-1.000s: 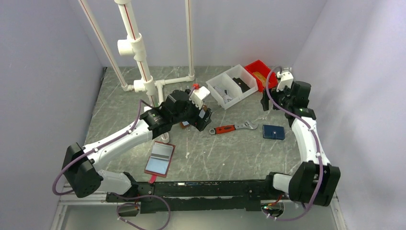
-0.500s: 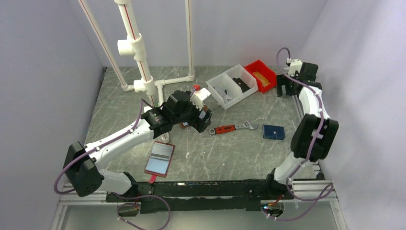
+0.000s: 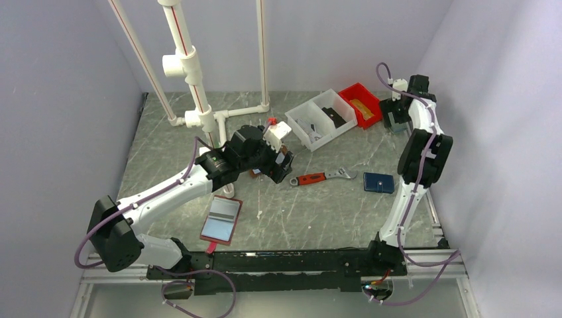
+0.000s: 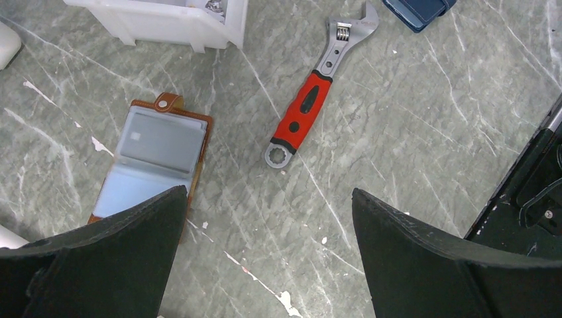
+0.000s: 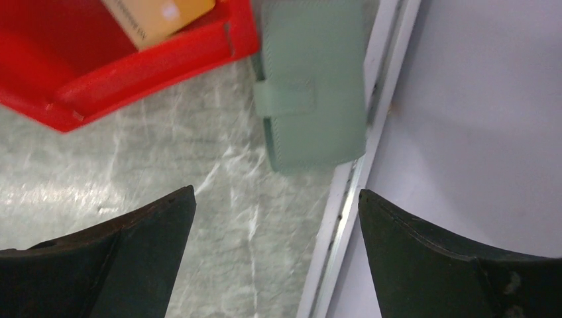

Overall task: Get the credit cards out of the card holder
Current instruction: Pick up the card holder from the corner of the board.

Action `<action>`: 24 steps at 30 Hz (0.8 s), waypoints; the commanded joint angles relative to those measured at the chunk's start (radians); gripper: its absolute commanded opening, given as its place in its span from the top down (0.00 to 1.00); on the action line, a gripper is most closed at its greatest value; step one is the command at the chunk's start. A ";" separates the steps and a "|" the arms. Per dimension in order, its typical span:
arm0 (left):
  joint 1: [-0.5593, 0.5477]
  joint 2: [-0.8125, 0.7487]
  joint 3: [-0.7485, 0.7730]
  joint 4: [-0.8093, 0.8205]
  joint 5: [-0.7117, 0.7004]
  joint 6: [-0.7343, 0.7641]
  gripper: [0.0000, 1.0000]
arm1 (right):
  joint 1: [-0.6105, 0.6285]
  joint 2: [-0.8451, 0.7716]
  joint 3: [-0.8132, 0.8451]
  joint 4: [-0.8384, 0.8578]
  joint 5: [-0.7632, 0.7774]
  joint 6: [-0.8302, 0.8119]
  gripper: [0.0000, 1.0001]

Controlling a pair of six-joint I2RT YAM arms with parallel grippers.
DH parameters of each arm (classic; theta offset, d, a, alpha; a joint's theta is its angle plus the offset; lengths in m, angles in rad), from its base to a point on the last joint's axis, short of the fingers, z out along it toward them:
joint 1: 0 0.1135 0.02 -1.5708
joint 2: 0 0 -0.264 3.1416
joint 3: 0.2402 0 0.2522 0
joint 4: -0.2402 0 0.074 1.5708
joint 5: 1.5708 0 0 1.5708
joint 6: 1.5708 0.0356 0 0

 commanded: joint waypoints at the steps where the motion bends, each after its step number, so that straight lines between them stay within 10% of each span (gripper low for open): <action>1: 0.015 -0.001 0.011 0.012 -0.006 0.004 0.01 | 0.009 0.089 0.171 -0.063 0.043 -0.049 0.05; 24: 0.015 0.004 0.008 0.010 -0.029 0.018 0.01 | 0.042 0.304 0.223 -0.005 0.216 -0.171 0.25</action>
